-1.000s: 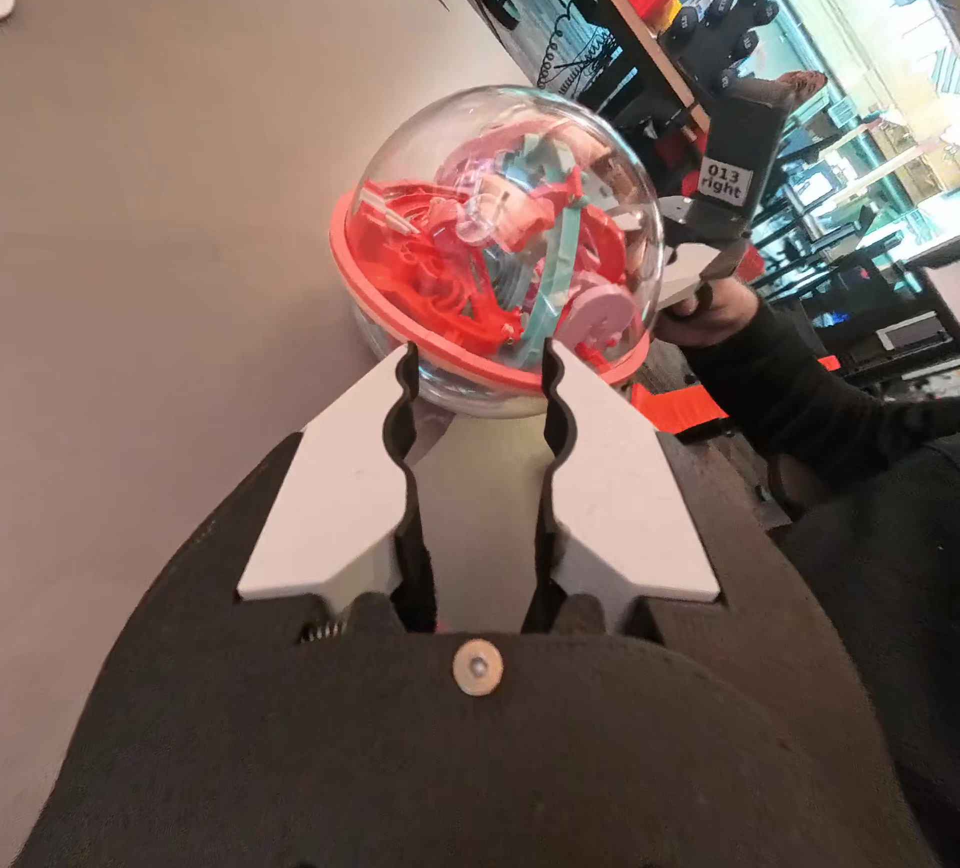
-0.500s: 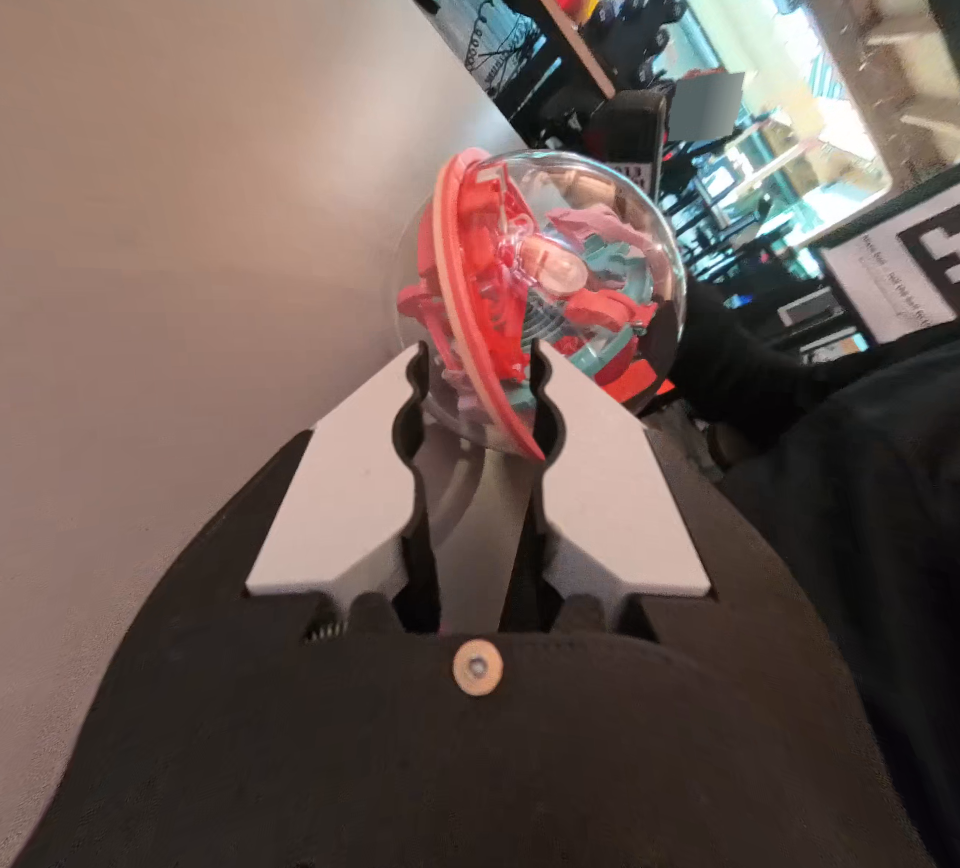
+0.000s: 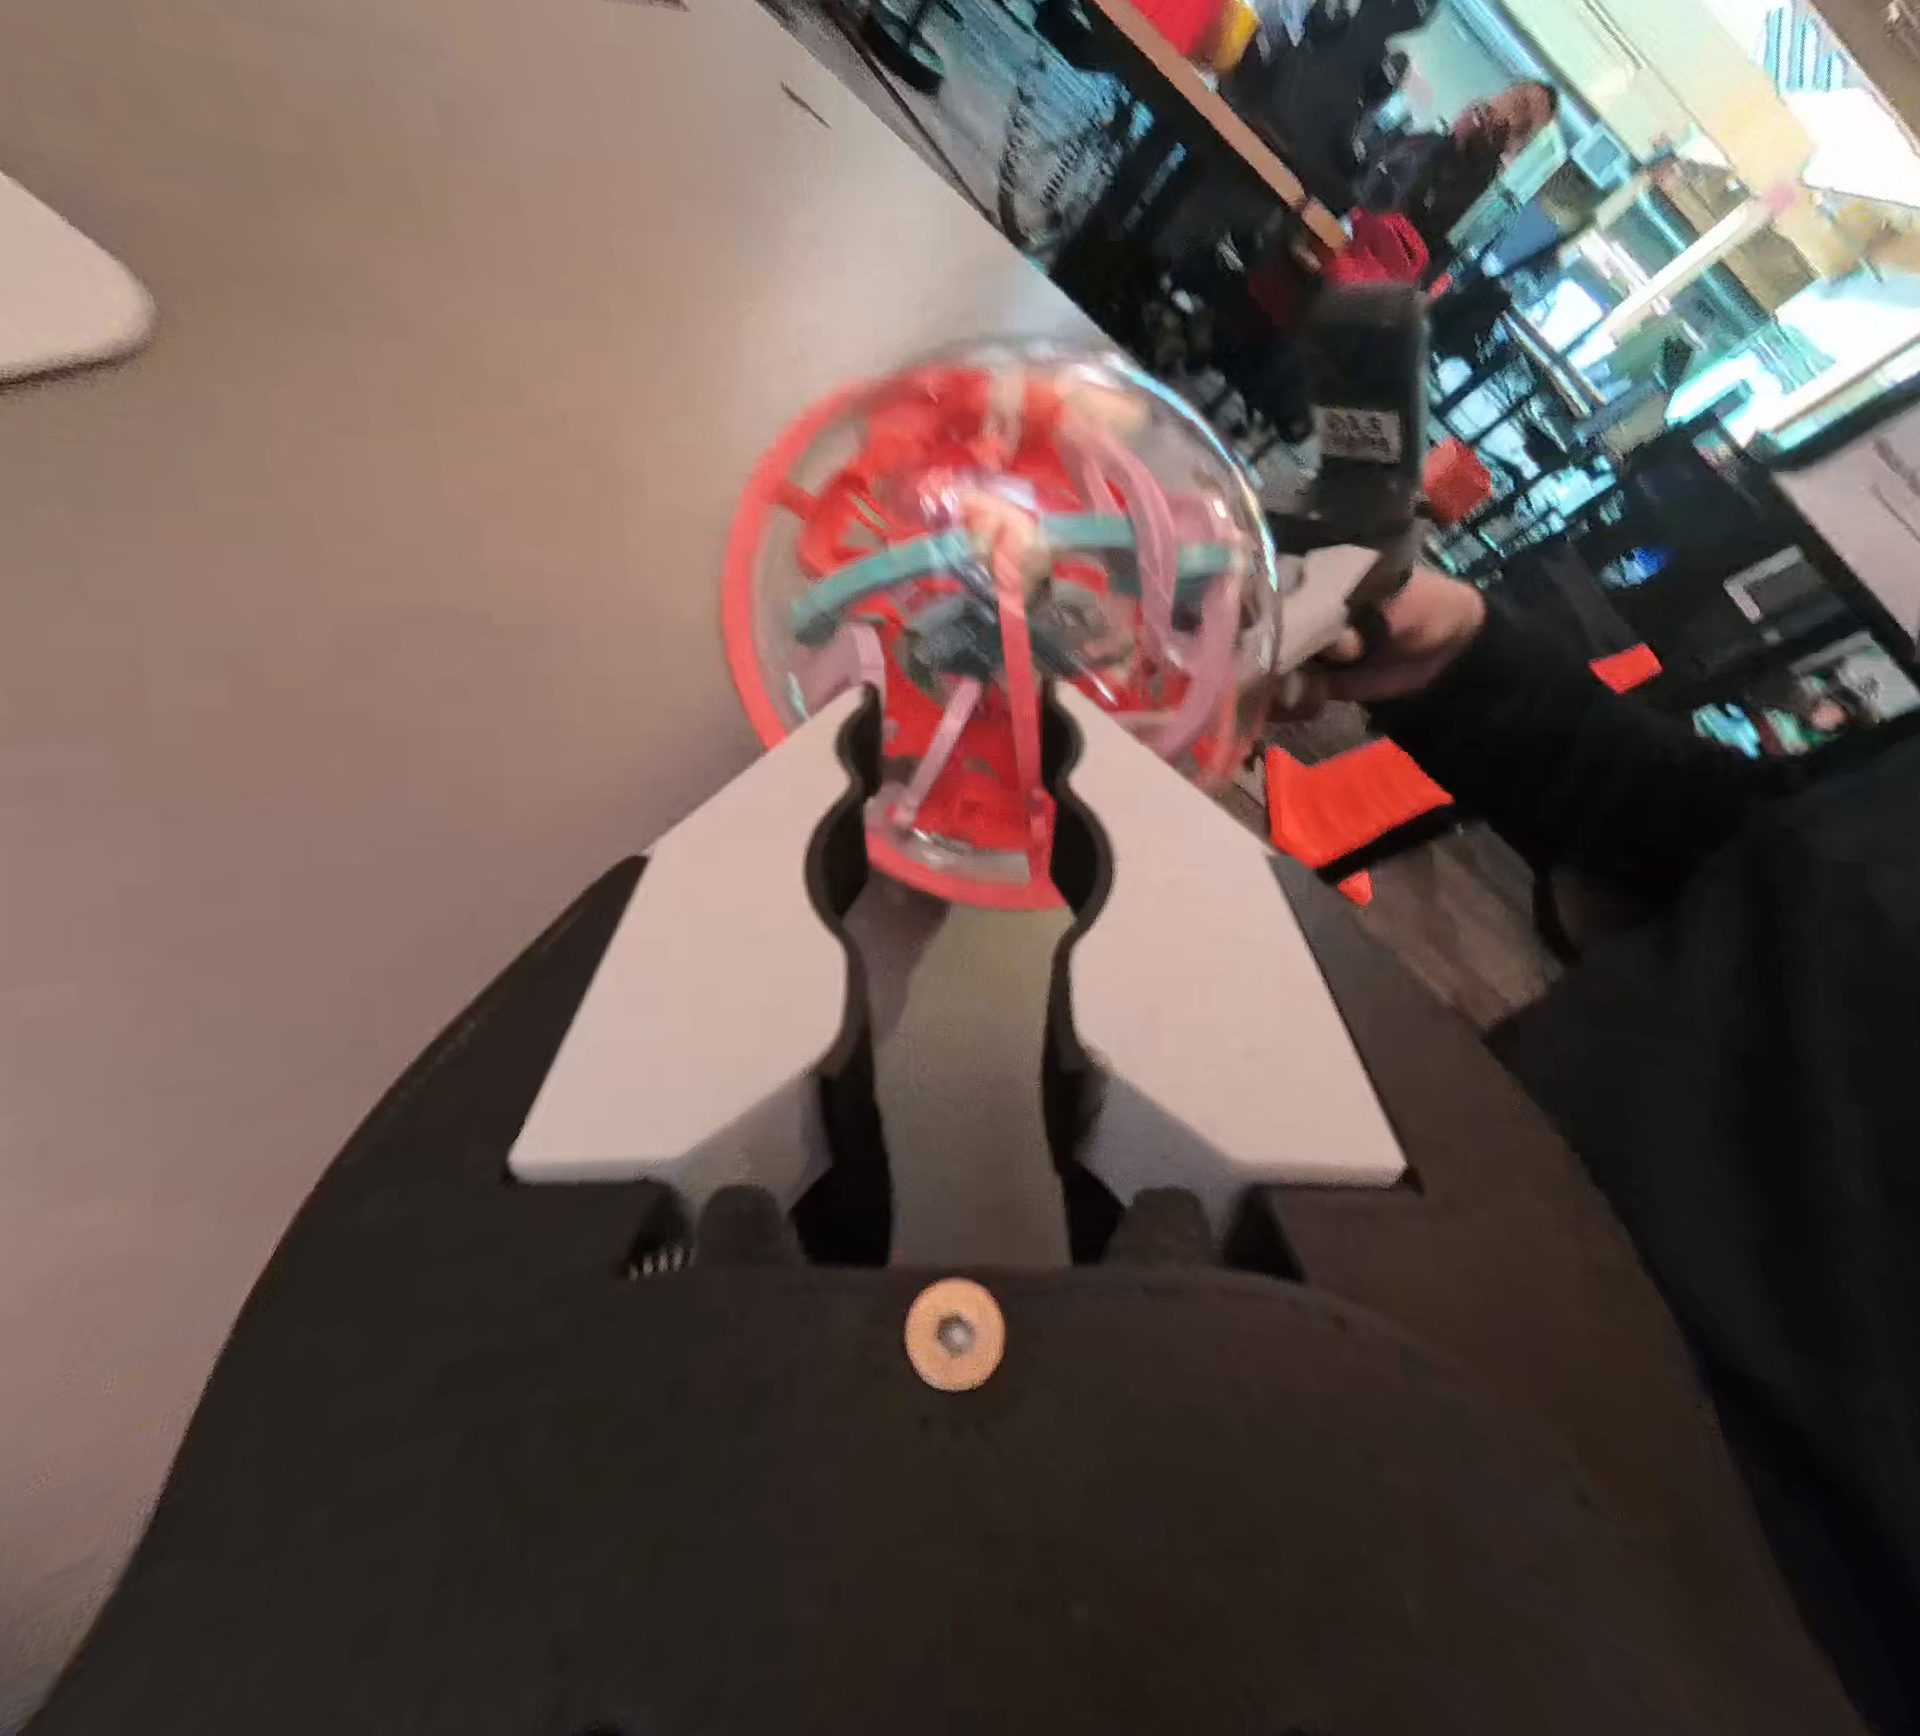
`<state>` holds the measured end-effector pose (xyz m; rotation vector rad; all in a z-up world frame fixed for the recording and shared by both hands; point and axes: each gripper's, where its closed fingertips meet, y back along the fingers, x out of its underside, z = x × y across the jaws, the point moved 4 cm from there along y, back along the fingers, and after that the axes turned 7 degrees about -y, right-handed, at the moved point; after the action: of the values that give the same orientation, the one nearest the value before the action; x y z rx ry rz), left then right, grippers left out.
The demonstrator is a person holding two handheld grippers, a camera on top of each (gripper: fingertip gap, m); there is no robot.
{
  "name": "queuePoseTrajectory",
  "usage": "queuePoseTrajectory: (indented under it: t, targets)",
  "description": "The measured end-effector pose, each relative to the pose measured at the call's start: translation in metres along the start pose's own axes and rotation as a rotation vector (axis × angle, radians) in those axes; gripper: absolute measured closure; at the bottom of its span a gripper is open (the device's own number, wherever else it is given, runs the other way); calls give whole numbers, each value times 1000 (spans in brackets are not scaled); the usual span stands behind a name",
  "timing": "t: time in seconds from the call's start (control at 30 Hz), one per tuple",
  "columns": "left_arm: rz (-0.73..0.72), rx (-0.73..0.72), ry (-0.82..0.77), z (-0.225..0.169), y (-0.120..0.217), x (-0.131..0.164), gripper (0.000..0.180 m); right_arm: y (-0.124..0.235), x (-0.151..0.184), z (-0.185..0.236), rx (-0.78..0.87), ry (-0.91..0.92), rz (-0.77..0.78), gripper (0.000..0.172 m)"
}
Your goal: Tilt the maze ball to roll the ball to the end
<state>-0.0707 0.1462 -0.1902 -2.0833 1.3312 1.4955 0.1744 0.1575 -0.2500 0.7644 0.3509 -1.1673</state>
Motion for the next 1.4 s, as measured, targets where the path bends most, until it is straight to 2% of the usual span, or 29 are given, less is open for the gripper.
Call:
queuePoseTrajectory:
  t: [0.07,0.13,0.2,0.23,0.33,0.53,0.63,0.73,0.83,1.0,1.17,1.4]
  targets:
    - [36,-18,33,21,-9,-6,126,18,-25,-7,38,-12,-107,128]
    - [67,26,139,39,-28,5,129,20,-49,-15,99,14,-144,112]
    - [60,133,270,41,-46,13,125,7,-68,-14,45,-15,-150,100]
    - [26,183,273,35,-50,11,125,2,-74,-20,51,-44,-149,91]
    - [-13,223,233,29,-58,5,121,-2,-81,-31,36,-56,-129,83]
    - [-24,227,184,29,-61,-1,123,0,-78,-36,31,-10,-67,87]
    - [11,248,95,14,-57,5,127,3,-60,-29,32,52,-49,89]
    - [6,258,-57,-6,-50,13,128,5,-35,-18,47,157,-17,97]
    - [0,273,-114,-22,-44,23,131,10,-14,-8,23,190,-1,108]
    - [-21,261,-111,-36,-39,29,134,11,5,1,5,163,-32,118]
    - [-80,268,-23,-38,-33,36,158,13,17,7,-24,106,-64,139]
    - [-96,254,54,-37,-28,40,163,9,20,11,-27,92,-64,150]
